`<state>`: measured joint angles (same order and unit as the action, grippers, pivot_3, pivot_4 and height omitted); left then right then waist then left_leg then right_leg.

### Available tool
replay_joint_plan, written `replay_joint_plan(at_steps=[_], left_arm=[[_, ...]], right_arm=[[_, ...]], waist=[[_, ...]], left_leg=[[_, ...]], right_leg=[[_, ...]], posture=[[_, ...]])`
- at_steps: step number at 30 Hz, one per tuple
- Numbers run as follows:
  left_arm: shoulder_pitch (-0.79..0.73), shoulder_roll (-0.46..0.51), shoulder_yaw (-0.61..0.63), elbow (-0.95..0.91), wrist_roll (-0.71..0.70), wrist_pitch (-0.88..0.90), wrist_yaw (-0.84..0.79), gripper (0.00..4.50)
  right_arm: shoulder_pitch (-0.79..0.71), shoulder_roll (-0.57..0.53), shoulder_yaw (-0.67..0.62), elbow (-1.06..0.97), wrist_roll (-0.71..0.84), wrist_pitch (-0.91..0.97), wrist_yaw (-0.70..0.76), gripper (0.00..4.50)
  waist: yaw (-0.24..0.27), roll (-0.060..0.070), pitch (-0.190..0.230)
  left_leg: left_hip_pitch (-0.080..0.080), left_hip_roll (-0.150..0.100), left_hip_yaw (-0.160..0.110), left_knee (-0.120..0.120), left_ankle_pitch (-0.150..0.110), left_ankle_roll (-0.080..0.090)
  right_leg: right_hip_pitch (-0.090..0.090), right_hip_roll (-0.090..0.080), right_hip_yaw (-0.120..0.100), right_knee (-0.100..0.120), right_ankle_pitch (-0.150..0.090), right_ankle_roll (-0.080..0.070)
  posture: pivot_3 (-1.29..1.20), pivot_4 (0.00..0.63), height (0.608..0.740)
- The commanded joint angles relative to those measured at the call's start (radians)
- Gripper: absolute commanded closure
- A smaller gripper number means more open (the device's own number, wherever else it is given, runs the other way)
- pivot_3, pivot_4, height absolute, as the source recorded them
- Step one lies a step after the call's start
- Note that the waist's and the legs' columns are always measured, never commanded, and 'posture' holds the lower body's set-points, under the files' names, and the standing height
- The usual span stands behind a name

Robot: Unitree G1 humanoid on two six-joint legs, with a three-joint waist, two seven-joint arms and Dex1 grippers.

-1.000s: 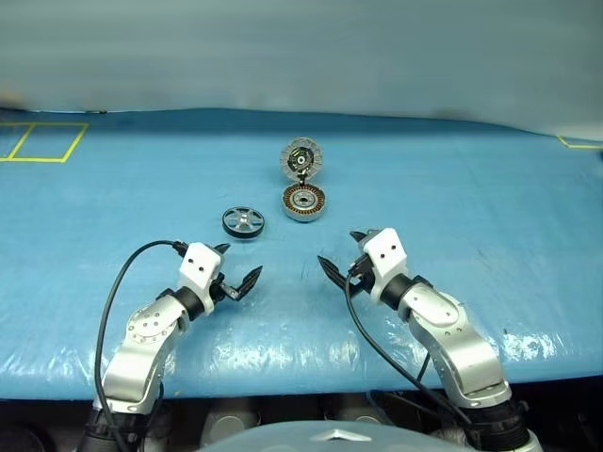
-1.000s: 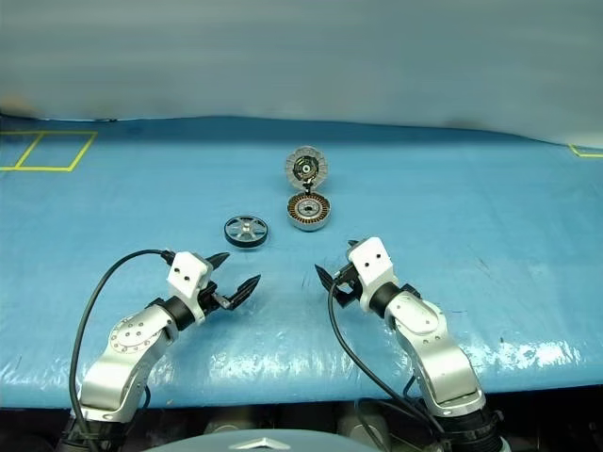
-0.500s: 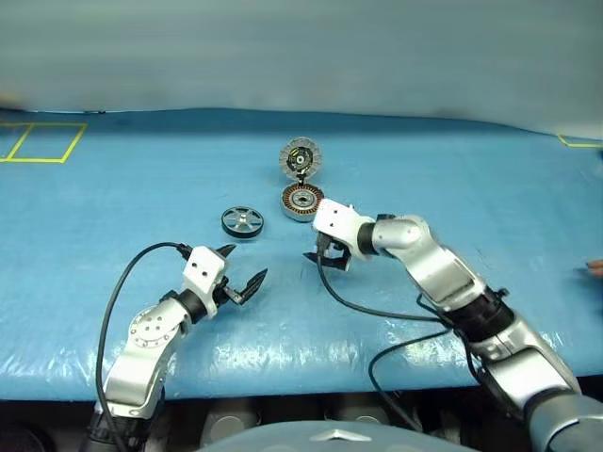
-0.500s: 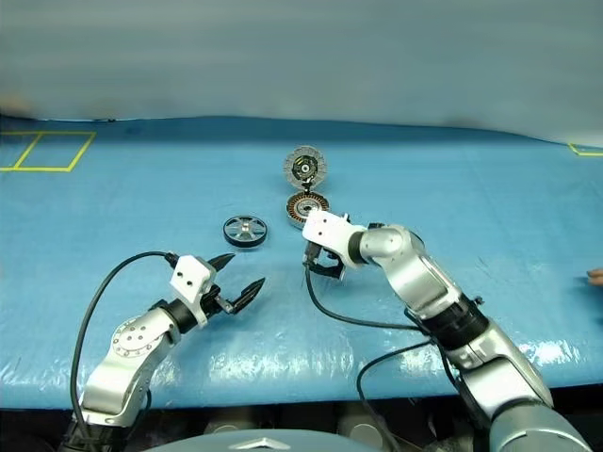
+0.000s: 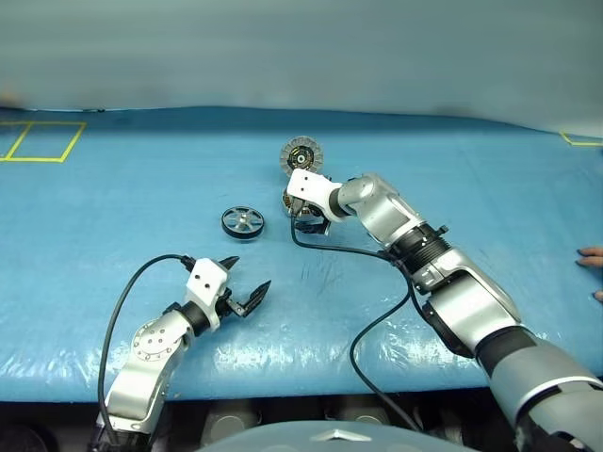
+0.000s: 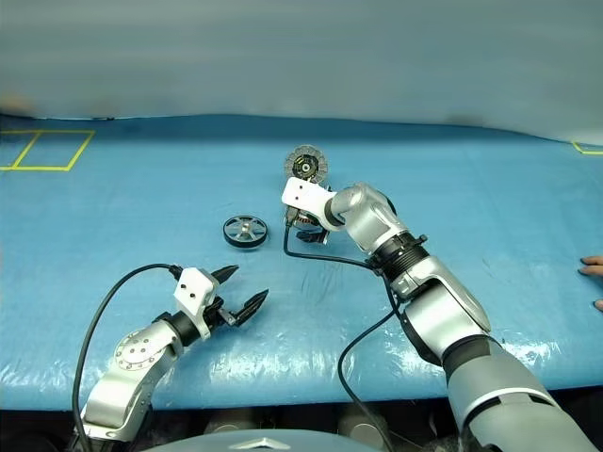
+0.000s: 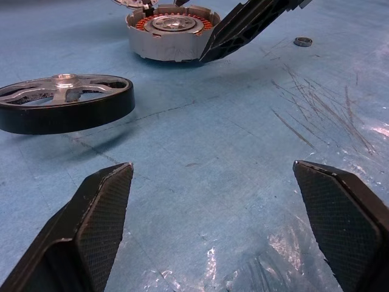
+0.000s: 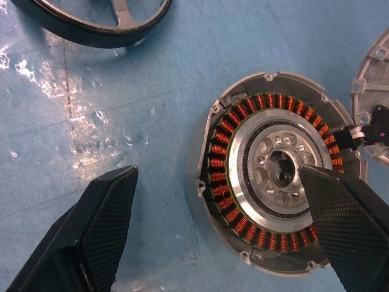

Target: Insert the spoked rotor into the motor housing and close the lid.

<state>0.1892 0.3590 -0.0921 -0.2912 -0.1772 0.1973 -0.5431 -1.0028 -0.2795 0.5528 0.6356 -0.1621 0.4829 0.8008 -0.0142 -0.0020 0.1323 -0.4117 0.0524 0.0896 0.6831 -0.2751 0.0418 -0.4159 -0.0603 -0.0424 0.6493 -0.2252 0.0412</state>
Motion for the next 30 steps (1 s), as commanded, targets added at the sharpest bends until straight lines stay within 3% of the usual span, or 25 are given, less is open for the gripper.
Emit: replay_joint_plan(at_steps=[1,8,11,18,24,30], left_arm=[[0.003,-0.004,-0.001,-0.021,-0.003,-0.039,-0.003,0.0],[-0.001,-0.011,-0.003,0.001,-0.001,-0.059,-0.002,0.0],[-0.005,-0.013,-0.003,0.007,-0.001,-0.062,0.0,0.0],[-0.013,-0.018,0.005,0.004,-0.005,-0.052,0.006,0.0],[-0.012,-0.015,0.019,-0.025,-0.017,-0.029,0.012,0.0],[-0.002,0.001,0.04,-0.064,-0.033,-0.003,0.014,0.0]], right_arm=[[-0.037,0.016,-0.033,0.044,-0.015,-0.04,0.005,0.04],[-0.036,0.043,-0.012,0.144,-0.042,-0.063,0.087,0.04],[-0.013,0.043,0.016,0.142,-0.059,-0.047,0.153,0.62],[0.091,0.039,0.044,0.019,-0.08,0.078,0.264,2.69],[0.275,0.035,0.041,-0.3,-0.049,0.331,0.255,2.7],[0.497,0.048,0.063,-0.654,-0.051,0.595,0.135,2.7]], waist=[[0.0,0.0,0.0],[-0.006,0.002,0.001],[-0.006,0.002,0.001],[-0.008,0.002,-0.002],[-0.009,-0.001,-0.015],[-0.01,-0.003,-0.029]], left_leg=[[0.0,0.0,0.0,0.0,0.0,0.0],[0.0,0.0,0.0,0.0,0.0,0.001],[0.001,0.001,0.0,0.0,-0.001,0.001],[0.005,0.001,-0.001,-0.001,-0.002,0.003],[0.015,0.002,-0.001,-0.003,-0.003,0.002],[0.018,0.003,-0.001,-0.003,-0.005,0.0]], right_leg=[[0.0,0.0,0.0,0.0,0.0,0.0],[0.0,0.0,0.0,0.001,0.0,0.0],[0.001,0.0,0.0,0.001,0.0,0.0],[0.004,0.0,0.0,0.001,0.0,0.0],[0.008,-0.001,-0.001,0.001,-0.005,-0.008],[0.009,-0.002,-0.002,0.001,-0.007,-0.012]], posture=[[0.0,0.15,0.74],[0.0,0.15,0.74],[0.0,0.15,0.74],[0.0,0.15,0.74],[0.0,0.15,0.74],[0.0,0.15,0.74]])
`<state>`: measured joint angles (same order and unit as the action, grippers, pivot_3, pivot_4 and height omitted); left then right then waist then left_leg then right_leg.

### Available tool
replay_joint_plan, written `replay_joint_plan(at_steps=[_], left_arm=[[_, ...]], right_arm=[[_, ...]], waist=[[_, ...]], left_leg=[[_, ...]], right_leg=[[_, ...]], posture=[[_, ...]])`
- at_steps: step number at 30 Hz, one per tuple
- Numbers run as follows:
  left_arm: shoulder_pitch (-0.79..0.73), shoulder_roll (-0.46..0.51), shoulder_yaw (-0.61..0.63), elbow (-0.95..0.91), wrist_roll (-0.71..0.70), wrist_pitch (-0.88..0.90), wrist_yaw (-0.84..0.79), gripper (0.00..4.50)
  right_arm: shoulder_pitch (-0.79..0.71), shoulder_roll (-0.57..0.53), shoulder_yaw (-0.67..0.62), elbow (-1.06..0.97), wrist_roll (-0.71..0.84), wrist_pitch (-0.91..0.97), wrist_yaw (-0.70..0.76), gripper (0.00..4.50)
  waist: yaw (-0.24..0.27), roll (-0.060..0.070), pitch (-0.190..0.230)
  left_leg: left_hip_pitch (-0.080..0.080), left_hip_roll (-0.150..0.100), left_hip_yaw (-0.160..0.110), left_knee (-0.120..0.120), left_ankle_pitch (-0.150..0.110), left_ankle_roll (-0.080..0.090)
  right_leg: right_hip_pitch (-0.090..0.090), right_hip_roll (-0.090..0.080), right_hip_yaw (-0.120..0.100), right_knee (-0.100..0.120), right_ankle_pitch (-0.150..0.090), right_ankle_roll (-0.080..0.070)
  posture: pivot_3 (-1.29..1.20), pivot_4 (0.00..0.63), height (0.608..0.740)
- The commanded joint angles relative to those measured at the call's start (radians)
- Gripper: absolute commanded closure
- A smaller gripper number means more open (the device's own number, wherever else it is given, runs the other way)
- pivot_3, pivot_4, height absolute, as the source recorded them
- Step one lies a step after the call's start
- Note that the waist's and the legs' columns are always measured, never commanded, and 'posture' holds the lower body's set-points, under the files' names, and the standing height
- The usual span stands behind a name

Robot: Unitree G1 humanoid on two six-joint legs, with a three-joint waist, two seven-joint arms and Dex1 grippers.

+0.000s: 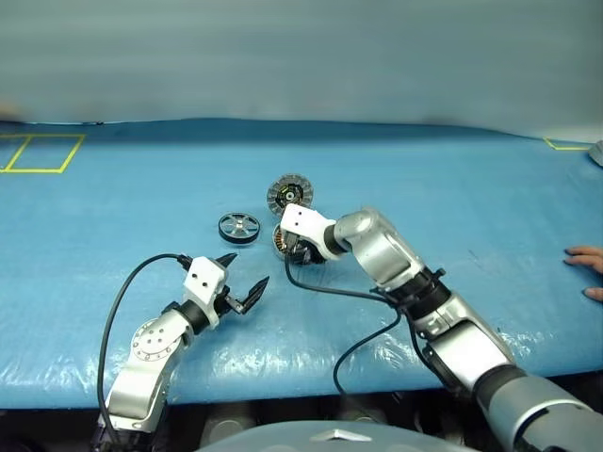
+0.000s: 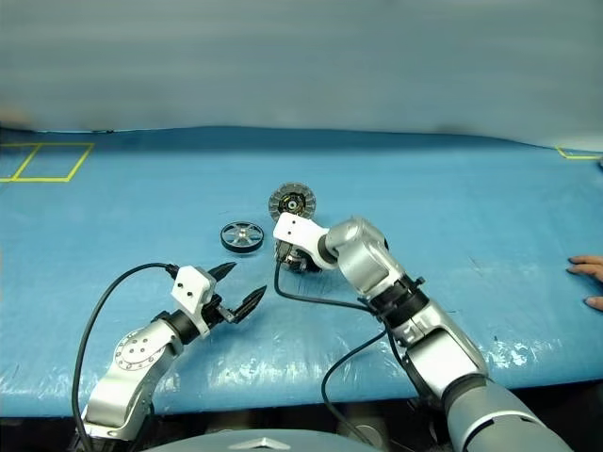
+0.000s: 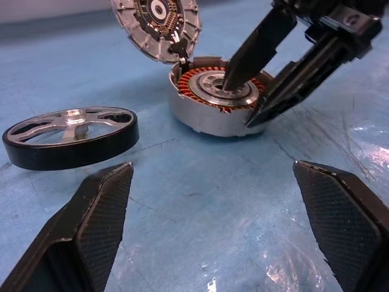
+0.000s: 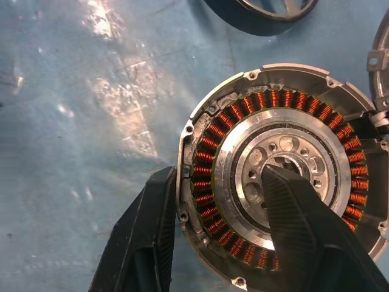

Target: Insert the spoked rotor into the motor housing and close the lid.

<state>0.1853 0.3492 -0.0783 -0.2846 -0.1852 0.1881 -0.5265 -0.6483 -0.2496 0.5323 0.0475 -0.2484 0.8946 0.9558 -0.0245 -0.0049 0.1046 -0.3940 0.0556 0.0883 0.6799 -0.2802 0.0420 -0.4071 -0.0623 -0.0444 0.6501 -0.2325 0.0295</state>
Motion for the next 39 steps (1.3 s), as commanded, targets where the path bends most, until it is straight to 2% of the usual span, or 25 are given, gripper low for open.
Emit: replay_joint_plan(at_steps=[1,8,16,23,30,35,36,39], left_arm=[[0.006,0.016,0.033,-0.081,-0.029,0.011,-0.003,0.0],[0.022,0.036,0.059,-0.118,-0.05,0.033,-0.005,0.0],[0.026,0.039,0.058,-0.133,-0.07,0.033,-0.013,0.0],[0.039,0.046,0.058,-0.131,-0.075,0.024,-0.03,0.0],[0.048,0.054,0.064,-0.132,-0.093,0.018,-0.049,0.0],[0.063,0.065,0.049,-0.118,-0.094,-0.046,-0.102,0.0],[0.067,0.067,0.044,-0.115,-0.095,-0.061,-0.115,0.0],[0.079,0.074,0.024,-0.081,-0.067,-0.139,-0.151,0.0]], right_arm=[[0.184,0.033,0.079,-0.126,0.038,0.239,-0.055,2.7],[0.319,0.119,0.044,-0.331,0.074,0.424,-0.227,2.7],[0.338,0.2,-0.011,-0.432,0.12,0.488,-0.366,2.7],[0.309,0.232,-0.046,-0.555,0.173,0.586,-0.463,0.43],[0.288,0.244,-0.131,-0.78,0.269,0.72,-0.502,0.43],[0.282,0.185,-0.304,-0.904,0.377,0.72,-0.439,0.43],[0.288,0.172,-0.343,-0.922,0.406,0.711,-0.413,0.43],[0.401,0.039,-0.42,-0.915,0.432,0.479,-0.37,0.43]], waist=[[0.0,0.0,-0.003],[0.0,-0.003,-0.011],[-0.001,-0.004,-0.009],[0.001,0.001,0.0],[0.003,0.001,0.011],[0.001,0.0,0.016],[0.001,0.0,0.018],[0.007,-0.001,0.019]], left_leg=[[0.0,0.0,0.0,0.0,0.0,0.0],[0.0,0.006,-0.001,0.0,-0.002,-0.005],[-0.001,0.006,-0.001,-0.003,-0.002,-0.005],[-0.004,0.005,-0.001,-0.008,-0.002,-0.006],[-0.011,0.004,0.0,-0.012,-0.001,-0.007],[-0.012,0.004,-0.001,-0.014,-0.001,-0.007],[-0.012,0.004,-0.001,-0.014,-0.001,-0.007],[-0.012,0.003,-0.002,-0.014,-0.001,-0.007]], right_leg=[[0.0,-0.001,0.0,0.0,0.0,-0.001],[-0.001,-0.001,-0.001,0.0,-0.003,-0.005],[-0.003,0.0,-0.001,-0.002,-0.004,-0.006],[-0.006,0.001,-0.001,-0.006,-0.004,-0.007],[-0.008,0.002,-0.002,-0.007,-0.004,-0.006],[-0.009,0.006,-0.003,-0.007,-0.004,-0.004],[-0.009,0.006,-0.003,-0.007,-0.004,-0.004],[-0.009,0.005,-0.004,-0.007,-0.005,-0.003]], posture=[[0.0,0.15,0.74],[0.0,0.15,0.74],[0.0,0.15,0.74],[0.0,0.15,0.74],[0.0,0.15,0.74],[0.0,0.15,0.74],[0.0,0.15,0.74],[0.0,0.15,0.74]])
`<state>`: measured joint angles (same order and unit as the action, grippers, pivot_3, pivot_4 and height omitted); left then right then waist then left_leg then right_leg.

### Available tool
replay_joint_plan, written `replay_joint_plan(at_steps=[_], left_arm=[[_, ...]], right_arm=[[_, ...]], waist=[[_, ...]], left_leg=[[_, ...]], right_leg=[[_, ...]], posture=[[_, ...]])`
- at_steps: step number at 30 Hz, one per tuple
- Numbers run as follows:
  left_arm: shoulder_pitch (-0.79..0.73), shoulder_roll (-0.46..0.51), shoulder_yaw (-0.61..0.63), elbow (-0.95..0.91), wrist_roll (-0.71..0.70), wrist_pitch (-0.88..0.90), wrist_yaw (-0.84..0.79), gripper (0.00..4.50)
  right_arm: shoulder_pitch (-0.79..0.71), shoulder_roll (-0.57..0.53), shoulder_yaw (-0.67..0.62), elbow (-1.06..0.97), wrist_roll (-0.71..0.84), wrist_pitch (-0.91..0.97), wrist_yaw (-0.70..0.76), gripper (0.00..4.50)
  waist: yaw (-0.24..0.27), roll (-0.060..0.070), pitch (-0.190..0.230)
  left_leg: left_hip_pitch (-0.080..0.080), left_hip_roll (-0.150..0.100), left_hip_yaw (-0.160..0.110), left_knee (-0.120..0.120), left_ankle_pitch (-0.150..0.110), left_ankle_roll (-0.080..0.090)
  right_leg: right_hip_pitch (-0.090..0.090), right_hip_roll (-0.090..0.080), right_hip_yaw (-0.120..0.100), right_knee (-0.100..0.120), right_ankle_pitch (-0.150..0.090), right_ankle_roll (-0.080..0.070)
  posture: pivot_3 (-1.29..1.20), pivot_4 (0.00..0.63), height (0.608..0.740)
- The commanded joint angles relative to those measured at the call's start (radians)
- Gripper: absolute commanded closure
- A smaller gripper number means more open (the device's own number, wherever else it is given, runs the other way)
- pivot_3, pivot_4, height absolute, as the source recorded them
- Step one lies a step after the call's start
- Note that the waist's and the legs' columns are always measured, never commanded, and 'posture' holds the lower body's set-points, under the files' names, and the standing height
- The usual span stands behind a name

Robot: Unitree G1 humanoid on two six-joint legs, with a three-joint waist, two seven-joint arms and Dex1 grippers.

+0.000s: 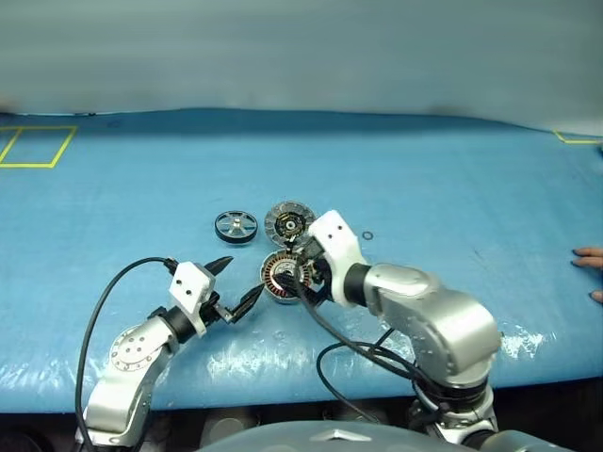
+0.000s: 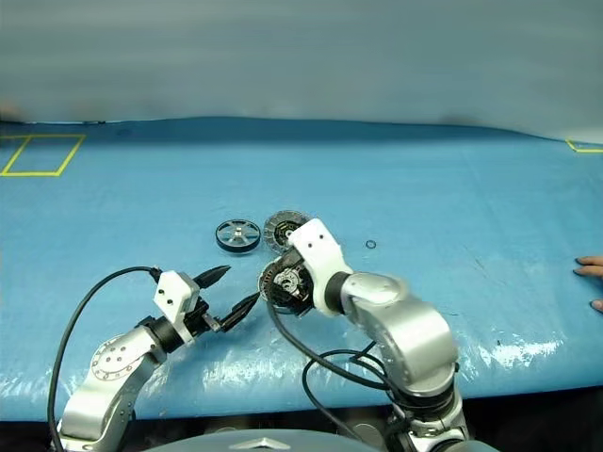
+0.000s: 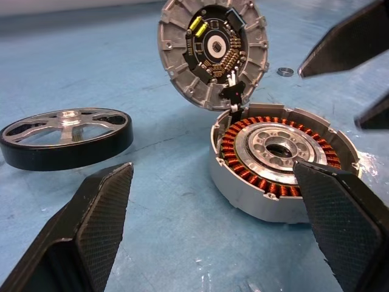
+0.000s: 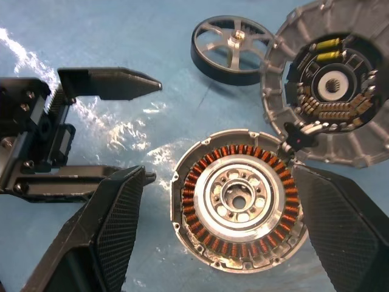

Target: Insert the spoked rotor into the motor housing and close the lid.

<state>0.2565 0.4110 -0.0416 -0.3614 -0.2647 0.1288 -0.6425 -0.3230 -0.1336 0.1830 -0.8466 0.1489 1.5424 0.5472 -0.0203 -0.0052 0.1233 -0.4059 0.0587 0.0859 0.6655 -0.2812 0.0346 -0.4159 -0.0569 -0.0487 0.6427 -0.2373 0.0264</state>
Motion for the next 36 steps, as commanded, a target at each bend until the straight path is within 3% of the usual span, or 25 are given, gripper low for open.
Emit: replay_joint_plan(at_steps=[1,5,8,15,24,27,35,36], left_arm=[[0.011,0.013,-0.019,0.009,0.014,-0.097,-0.047,0.0],[0.025,-0.006,-0.04,0.073,0.016,-0.22,-0.093,0.0],[0.039,-0.014,-0.069,0.119,0.037,-0.277,-0.107,0.0],[0.065,-0.04,-0.118,0.221,0.097,-0.435,-0.104,0.0],[0.073,-0.055,-0.131,0.231,0.103,-0.46,-0.073,0.0],[0.08,-0.059,-0.127,0.226,0.099,-0.456,-0.061,0.0],[0.086,-0.052,-0.124,0.226,0.095,-0.462,-0.054,0.0],[0.086,-0.051,-0.123,0.227,0.099,-0.464,-0.051,0.0]], right_arm=[[0.123,-0.109,-0.09,0.005,0.026,-0.262,0.032,0.43],[0.236,-0.105,-0.164,0.158,-0.013,-0.531,-0.062,0.43],[0.247,-0.032,-0.213,0.312,-0.065,-0.694,-0.209,0.43],[0.159,0.076,-0.247,0.656,-0.13,-0.968,-0.418,0.43],[0.054,0.099,-0.275,1.015,-0.133,-1.174,-0.524,0.43],[0.088,0.11,-0.264,1.041,-0.117,-1.182,-0.512,1.03],[0.232,0.136,-0.222,0.945,-0.112,-1.15,-0.511,3.69],[0.267,0.138,-0.21,0.909,-0.114,-1.139,-0.509,3.85]], waist=[[0.003,-0.001,0.002],[-0.004,-0.002,0.004],[-0.005,-0.002,0.004],[-0.003,-0.002,0.005],[-0.003,-0.002,0.005],[-0.003,-0.002,0.004],[-0.002,-0.008,-0.001],[-0.001,-0.008,-0.002]], left_leg=[[0.0,-0.001,0.0,0.0,0.0,0.0],[0.0,-0.006,0.001,-0.001,0.0,0.001],[0.001,-0.006,0.001,-0.001,0.0,0.0],[0.002,-0.005,0.002,0.0,0.002,0.001],[0.002,-0.003,0.002,-0.001,0.002,0.001],[0.004,-0.003,0.002,-0.001,0.002,0.001],[0.009,-0.002,0.002,-0.001,0.002,0.001],[0.009,-0.001,0.002,-0.001,0.002,0.001]], right_leg=[[0.0,0.0,0.0,0.0,-0.002,0.0],[0.0,-0.001,0.003,0.001,-0.002,0.003],[0.0,0.0,0.004,0.001,0.0,0.006],[0.001,0.001,0.006,0.002,0.001,0.007],[0.001,0.0,0.007,0.002,0.002,0.009],[0.004,0.0,0.007,0.002,0.002,0.009],[0.007,0.0,0.007,0.003,0.001,0.007],[0.007,0.0,0.007,0.003,0.001,0.007]], posture=[[0.0,0.15,0.74],[0.0,0.15,0.74],[0.0,0.15,0.74],[0.0,0.15,0.74],[0.0,0.15,0.74],[0.0,0.15,0.74],[0.0,0.15,0.74],[0.0,0.15,0.74]])
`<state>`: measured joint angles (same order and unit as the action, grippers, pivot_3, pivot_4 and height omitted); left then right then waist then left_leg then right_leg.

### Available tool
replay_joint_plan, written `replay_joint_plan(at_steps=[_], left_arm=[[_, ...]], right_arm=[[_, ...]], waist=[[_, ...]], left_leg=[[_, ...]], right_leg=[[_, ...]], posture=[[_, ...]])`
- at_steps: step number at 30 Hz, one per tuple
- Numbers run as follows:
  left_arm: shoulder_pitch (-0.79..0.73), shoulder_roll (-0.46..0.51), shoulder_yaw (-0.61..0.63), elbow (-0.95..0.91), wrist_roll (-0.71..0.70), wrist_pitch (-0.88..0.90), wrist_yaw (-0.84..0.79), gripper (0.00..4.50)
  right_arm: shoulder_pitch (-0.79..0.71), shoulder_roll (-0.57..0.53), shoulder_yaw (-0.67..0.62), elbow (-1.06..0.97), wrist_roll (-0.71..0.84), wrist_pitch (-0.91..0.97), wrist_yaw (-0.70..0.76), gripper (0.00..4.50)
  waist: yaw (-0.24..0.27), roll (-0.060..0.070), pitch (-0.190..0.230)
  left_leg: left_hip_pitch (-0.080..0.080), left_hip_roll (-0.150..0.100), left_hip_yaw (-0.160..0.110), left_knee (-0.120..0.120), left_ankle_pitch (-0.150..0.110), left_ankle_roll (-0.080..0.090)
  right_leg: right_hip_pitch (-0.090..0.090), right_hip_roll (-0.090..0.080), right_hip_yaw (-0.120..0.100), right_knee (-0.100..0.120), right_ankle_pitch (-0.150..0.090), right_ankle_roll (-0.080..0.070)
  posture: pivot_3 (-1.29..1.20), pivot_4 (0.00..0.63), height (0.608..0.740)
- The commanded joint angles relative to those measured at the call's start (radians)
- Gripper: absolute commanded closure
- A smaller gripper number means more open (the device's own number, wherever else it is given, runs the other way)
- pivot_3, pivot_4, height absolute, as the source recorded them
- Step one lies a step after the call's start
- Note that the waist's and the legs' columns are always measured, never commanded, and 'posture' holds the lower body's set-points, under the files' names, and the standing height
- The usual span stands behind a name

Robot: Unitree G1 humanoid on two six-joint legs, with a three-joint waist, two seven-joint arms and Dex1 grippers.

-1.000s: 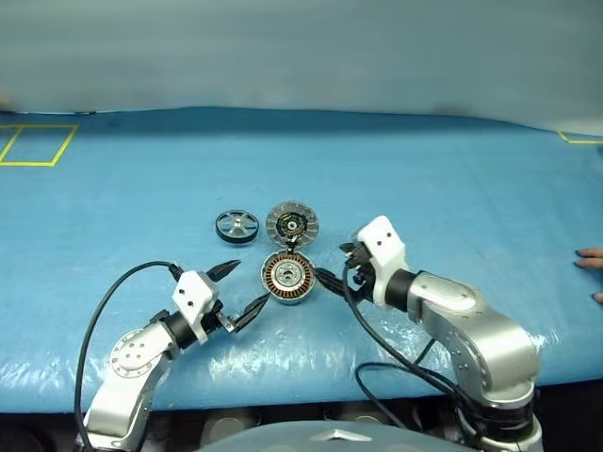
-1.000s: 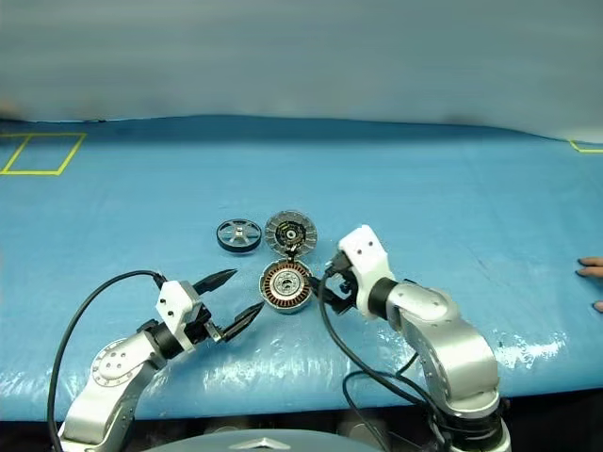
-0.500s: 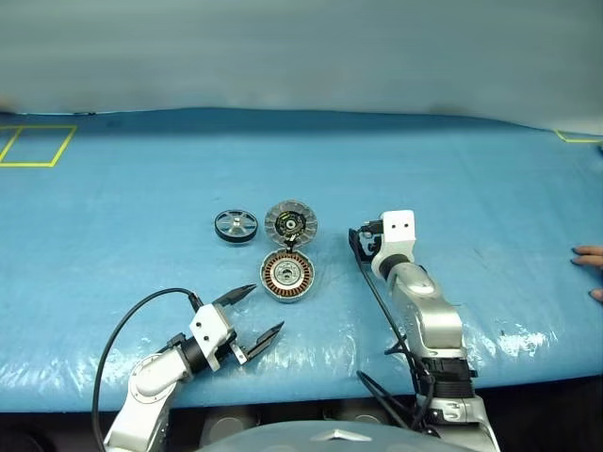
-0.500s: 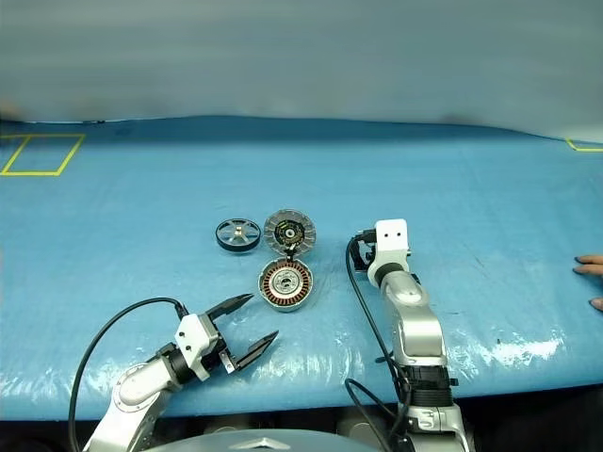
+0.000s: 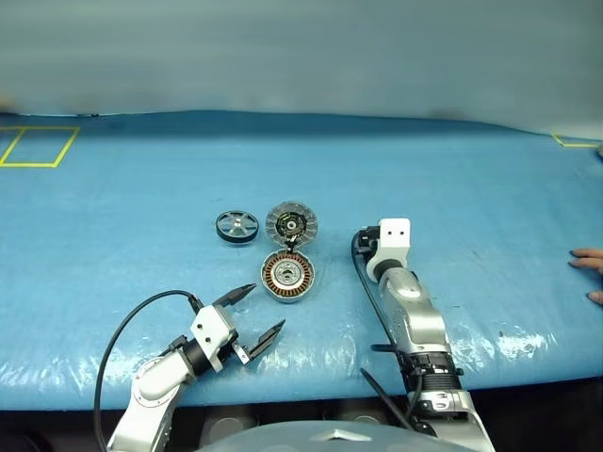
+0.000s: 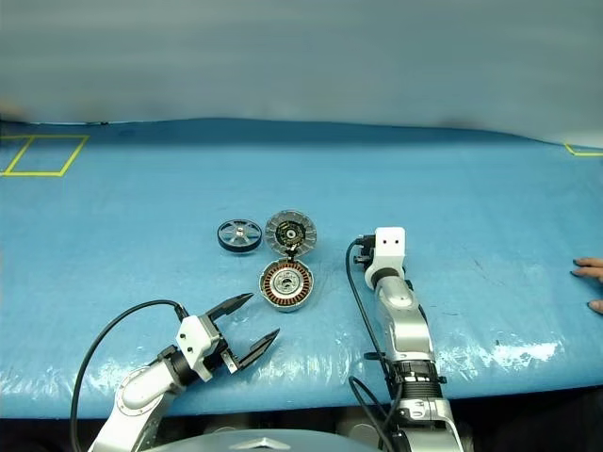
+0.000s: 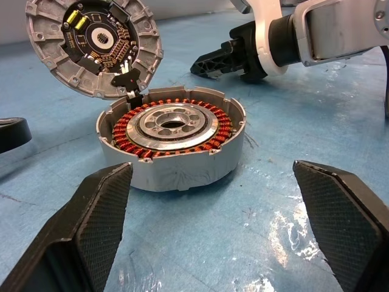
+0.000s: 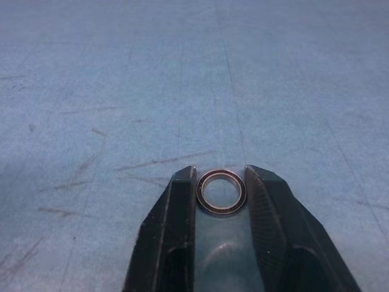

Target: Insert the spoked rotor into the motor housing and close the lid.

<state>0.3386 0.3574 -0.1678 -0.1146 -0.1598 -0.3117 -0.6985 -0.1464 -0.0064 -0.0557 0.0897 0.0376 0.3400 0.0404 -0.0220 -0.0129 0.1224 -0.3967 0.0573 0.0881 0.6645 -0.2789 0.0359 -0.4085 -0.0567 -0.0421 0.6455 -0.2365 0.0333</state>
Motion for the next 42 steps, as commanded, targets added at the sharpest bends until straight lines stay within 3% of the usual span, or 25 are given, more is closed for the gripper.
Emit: replay_joint_plan(at_steps=[1,5,9,15,24,42], left_arm=[[0.004,0.003,0.004,-0.019,-0.004,-0.026,0.007,0.0],[0.005,0.003,0.008,-0.017,-0.004,-0.029,0.011,0.0],[-0.003,0.005,0.015,-0.01,-0.016,-0.027,0.007,0.0],[-0.022,0.005,0.022,0.007,-0.019,-0.029,0.002,0.0],[-0.003,-0.009,0.036,-0.003,-0.016,-0.03,0.037,0.0],[0.009,-0.007,0.029,-0.018,-0.02,-0.019,0.062,0.0]], right_arm=[[0.124,0.008,0.044,-0.066,-0.007,0.075,0.003,3.85],[0.229,-0.016,0.102,-0.222,-0.017,0.127,0.03,3.85],[0.324,-0.114,0.188,-0.506,0.025,0.185,0.155,3.85],[0.28,-0.258,0.271,-0.715,0.082,0.197,0.318,3.85],[0.136,-0.198,0.425,-0.611,0.07,0.271,0.318,3.85],[0.105,-0.147,0.445,-0.441,0.066,0.239,0.328,3.85]], waist=[[0.001,-0.001,-0.001],[0.001,-0.003,-0.003],[0.004,-0.001,-0.002],[0.002,0.003,0.002],[0.01,0.002,0.002],[0.01,0.001,0.003]], left_leg=[[0.0,0.0,0.0,0.0,0.0,0.0],[0.001,0.001,0.0,-0.001,0.0,0.0],[0.001,0.001,0.0,0.0,0.0,0.0],[0.0,0.002,0.002,0.001,0.0,0.0],[-0.003,0.002,0.002,0.001,0.0,0.0],[-0.003,0.002,0.002,0.002,0.0,0.0]], right_leg=[[0.0,0.0,0.0,0.0,0.0,0.0],[0.0,0.0,0.0,0.0,-0.003,-0.005],[-0.001,-0.004,-0.001,0.0,-0.003,-0.006],[-0.003,0.0,0.0,0.0,-0.002,-0.005],[-0.004,0.001,0.0,0.0,-0.002,-0.006],[-0.003,0.001,-0.001,0.0,-0.002,-0.005]], posture=[[0.0,0.15,0.74],[0.0,0.15,0.74],[0.0,0.15,0.74],[0.0,0.15,0.74],[0.0,0.15,0.74],[0.0,0.15,0.74]])
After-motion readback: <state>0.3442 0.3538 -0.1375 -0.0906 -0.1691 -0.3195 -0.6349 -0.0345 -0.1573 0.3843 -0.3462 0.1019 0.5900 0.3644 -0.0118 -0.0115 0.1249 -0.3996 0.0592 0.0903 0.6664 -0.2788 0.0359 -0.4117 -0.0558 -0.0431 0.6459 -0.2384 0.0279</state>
